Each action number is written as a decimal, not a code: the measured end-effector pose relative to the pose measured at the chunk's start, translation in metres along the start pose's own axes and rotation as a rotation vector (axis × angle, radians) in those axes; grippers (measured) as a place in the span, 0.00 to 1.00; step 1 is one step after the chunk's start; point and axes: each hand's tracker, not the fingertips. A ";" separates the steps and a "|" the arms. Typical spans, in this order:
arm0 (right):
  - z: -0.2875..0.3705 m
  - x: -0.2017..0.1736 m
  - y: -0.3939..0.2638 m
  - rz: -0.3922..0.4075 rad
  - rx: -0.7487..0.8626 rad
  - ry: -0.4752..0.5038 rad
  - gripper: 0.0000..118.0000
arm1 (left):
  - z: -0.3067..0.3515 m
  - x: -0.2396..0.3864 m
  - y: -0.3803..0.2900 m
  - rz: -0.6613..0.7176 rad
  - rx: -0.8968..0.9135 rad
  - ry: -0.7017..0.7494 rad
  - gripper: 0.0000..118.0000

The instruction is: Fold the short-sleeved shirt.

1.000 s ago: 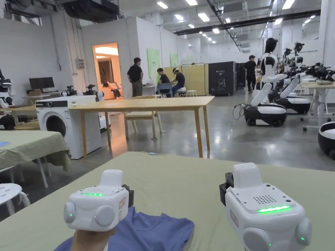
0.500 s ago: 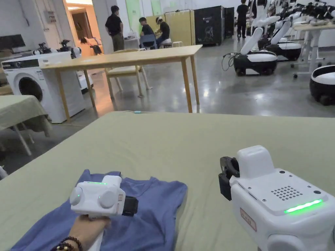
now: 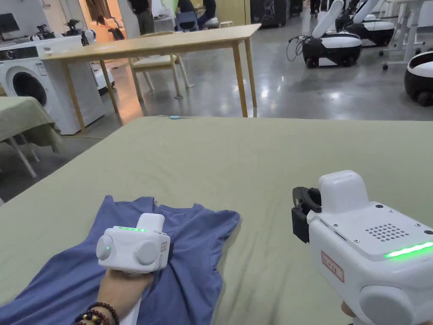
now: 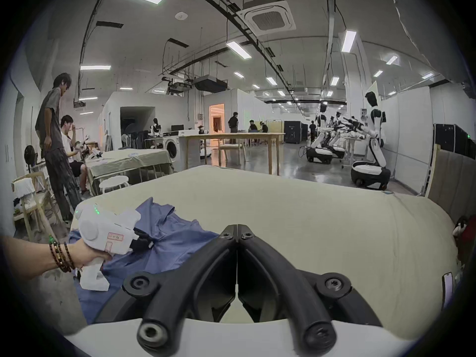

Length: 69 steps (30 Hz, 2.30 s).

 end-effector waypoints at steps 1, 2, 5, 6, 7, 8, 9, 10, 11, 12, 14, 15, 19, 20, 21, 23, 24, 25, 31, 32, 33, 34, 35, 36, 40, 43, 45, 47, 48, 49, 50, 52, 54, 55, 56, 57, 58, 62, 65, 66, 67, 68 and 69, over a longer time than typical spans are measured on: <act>0.001 0.000 0.001 -0.001 0.000 -0.001 0.01 | -0.003 -0.001 0.000 0.000 -0.010 0.002 0.00; 0.003 0.001 0.001 0.000 0.001 -0.003 0.01 | -0.004 -0.003 0.000 0.006 -0.003 0.004 0.00; 0.011 0.006 0.002 0.014 0.007 -0.012 0.01 | 0.010 -0.006 0.004 0.070 0.080 -0.036 0.00; 0.013 0.008 0.003 0.015 0.007 -0.016 0.01 | 0.015 -0.009 0.008 0.103 0.120 -0.069 0.00; 0.017 0.011 0.004 0.015 0.007 -0.021 0.01 | 0.023 -0.011 0.012 0.132 0.161 -0.113 0.00; 0.020 0.013 0.005 0.011 0.011 -0.028 0.01 | 0.030 -0.012 0.017 0.156 0.190 -0.152 0.00; 0.025 0.017 0.006 0.006 0.015 -0.033 0.01 | 0.040 -0.009 0.023 0.164 0.217 -0.189 0.00; 0.029 0.021 0.008 0.000 0.021 -0.039 0.01 | 0.051 -0.006 0.030 0.149 0.246 -0.207 0.00; 0.034 0.024 0.009 -0.006 0.026 -0.045 0.01 | 0.060 -0.001 0.037 0.134 0.252 -0.242 0.00; 0.041 0.027 0.011 -0.011 0.035 -0.051 0.01 | 0.074 0.007 0.043 0.112 0.300 -0.265 0.00; 0.052 0.034 0.015 -0.017 0.054 -0.071 0.01 | 0.095 0.026 0.057 0.057 0.327 -0.293 0.00; 0.057 0.037 0.017 -0.018 0.058 -0.080 0.01 | 0.105 0.034 0.064 0.067 0.341 -0.334 0.00; 0.091 0.054 0.029 -0.055 0.094 -0.099 0.01 | 0.144 0.097 0.087 -0.058 0.366 -0.477 0.00; 0.101 0.058 0.032 -0.058 0.104 -0.112 0.01 | 0.153 0.118 0.091 -0.073 0.381 -0.493 0.00; 0.114 0.063 0.036 -0.059 0.123 -0.129 0.01 | 0.164 0.143 0.096 -0.111 0.404 -0.529 0.00; 0.143 0.075 0.042 -0.066 0.163 -0.165 0.01 | 0.184 0.195 0.103 -0.143 0.422 -0.677 0.00; 0.161 0.083 0.046 -0.068 0.182 -0.186 0.01 | 0.198 0.223 0.106 -0.153 0.443 -0.759 0.00; 0.178 0.091 0.050 -0.065 0.199 -0.210 0.01 | 0.211 0.249 0.107 -0.179 0.447 -0.834 0.00; 0.266 0.129 0.061 -0.020 0.262 -0.371 0.01 | 0.259 0.386 0.096 -0.362 0.439 -1.009 0.00; 0.275 0.134 0.061 -0.019 0.265 -0.386 0.01 | 0.256 0.404 0.091 -0.386 0.418 -0.980 0.00; 0.286 0.140 0.061 -0.023 0.268 -0.396 0.01 | 0.248 0.423 0.085 -0.407 0.375 -0.966 0.00; 0.295 0.145 0.060 -0.028 0.272 -0.412 0.01 | 0.234 0.441 0.078 -0.415 0.313 -0.970 0.00; 0.302 0.149 0.058 -0.033 0.275 -0.429 0.01 | 0.221 0.455 0.069 -0.435 0.259 -0.966 0.00; 0.308 0.155 0.055 -0.035 0.278 -0.444 0.01 | 0.203 0.471 0.054 -0.458 0.208 -0.953 0.00; 0.319 0.170 0.044 -0.042 0.274 -0.492 0.01 | 0.146 0.503 -0.005 -0.527 0.072 -0.847 0.00; 0.316 0.177 0.036 -0.050 0.249 -0.500 0.01 | 0.112 0.510 -0.042 -0.560 -0.021 -0.778 0.00; 0.313 0.180 0.032 -0.049 0.234 -0.504 0.01 | 0.104 0.509 -0.054 -0.596 -0.014 -0.748 0.00; 0.310 0.178 0.030 -0.049 0.224 -0.504 0.01 | 0.114 0.504 -0.039 -0.538 0.010 -0.781 0.11; 0.309 0.178 0.030 -0.055 0.221 -0.500 0.01 | 0.119 0.500 -0.032 -0.499 -0.001 -0.802 0.28; 0.308 0.176 0.030 -0.064 0.222 -0.496 0.01 | 0.125 0.492 -0.022 -0.464 -0.007 -0.856 0.54; 0.308 0.173 0.029 -0.068 0.226 -0.492 0.01 | 0.135 0.483 -0.011 -0.439 -0.002 -0.897 0.88; 0.309 0.166 0.029 -0.069 0.233 -0.481 0.01 | 0.157 0.454 0.006 -0.379 0.089 -0.934 0.99; 0.308 0.159 0.028 -0.070 0.235 -0.463 0.01 | 0.178 0.411 0.023 -0.303 0.176 -0.930 0.94; 0.307 0.156 0.028 -0.071 0.232 -0.452 0.01 | 0.188 0.385 0.030 -0.259 0.216 -0.915 0.89; 0.306 0.153 0.028 -0.072 0.228 -0.442 0.01 | 0.195 0.358 0.034 -0.215 0.264 -0.895 0.76; 0.305 0.150 0.028 -0.072 0.223 -0.427 0.01 | 0.201 0.325 0.039 -0.168 0.316 -0.879 0.58; 0.304 0.147 0.027 -0.074 0.223 -0.413 0.01 | 0.205 0.293 0.042 -0.142 0.357 -0.856 0.33; 0.295 0.137 0.026 -0.072 0.210 -0.351 0.01 | 0.203 0.189 0.046 -0.089 0.410 -0.607 0.00; 0.287 0.127 0.023 -0.051 0.199 -0.328 0.01 | 0.187 0.128 0.046 -0.010 0.348 -0.545 0.00; 0.285 0.124 0.022 -0.047 0.195 -0.322 0.01 | 0.182 0.116 0.043 0.006 0.350 -0.496 0.00; 0.282 0.122 0.022 -0.046 0.188 -0.316 0.01 | 0.175 0.106 0.043 -0.012 0.334 -0.450 0.00; 0.280 0.120 0.022 -0.046 0.181 -0.309 0.01 | 0.167 0.102 0.044 -0.031 0.309 -0.432 0.00; 0.278 0.117 0.022 -0.047 0.175 -0.301 0.01 | 0.157 0.101 0.045 -0.045 0.285 -0.407 0.00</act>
